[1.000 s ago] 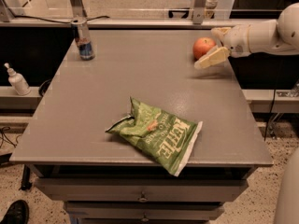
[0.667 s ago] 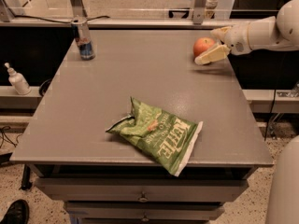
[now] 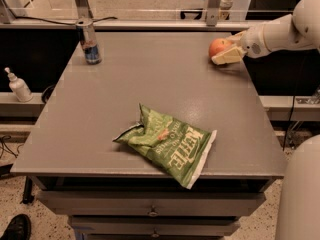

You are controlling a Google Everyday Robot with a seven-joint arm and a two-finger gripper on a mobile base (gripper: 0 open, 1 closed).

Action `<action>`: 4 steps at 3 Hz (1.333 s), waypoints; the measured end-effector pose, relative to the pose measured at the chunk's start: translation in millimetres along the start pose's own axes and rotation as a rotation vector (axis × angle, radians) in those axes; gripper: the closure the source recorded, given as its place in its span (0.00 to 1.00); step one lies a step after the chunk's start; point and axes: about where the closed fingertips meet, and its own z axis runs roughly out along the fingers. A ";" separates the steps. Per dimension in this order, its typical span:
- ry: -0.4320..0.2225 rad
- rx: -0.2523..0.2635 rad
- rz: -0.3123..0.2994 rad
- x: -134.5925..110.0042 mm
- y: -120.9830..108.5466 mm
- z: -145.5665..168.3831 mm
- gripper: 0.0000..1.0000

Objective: Move apple near green jalapeno chip bag

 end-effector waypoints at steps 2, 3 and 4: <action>0.089 -0.100 0.092 -44.8 57.8 -32.8 1.00; 0.089 -0.101 0.092 -44.6 58.1 -32.3 1.00; 0.106 -0.080 0.108 -39.0 67.0 -44.6 1.00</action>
Offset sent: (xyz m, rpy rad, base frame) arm -0.1063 0.0590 0.0884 0.0045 0.2557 0.0113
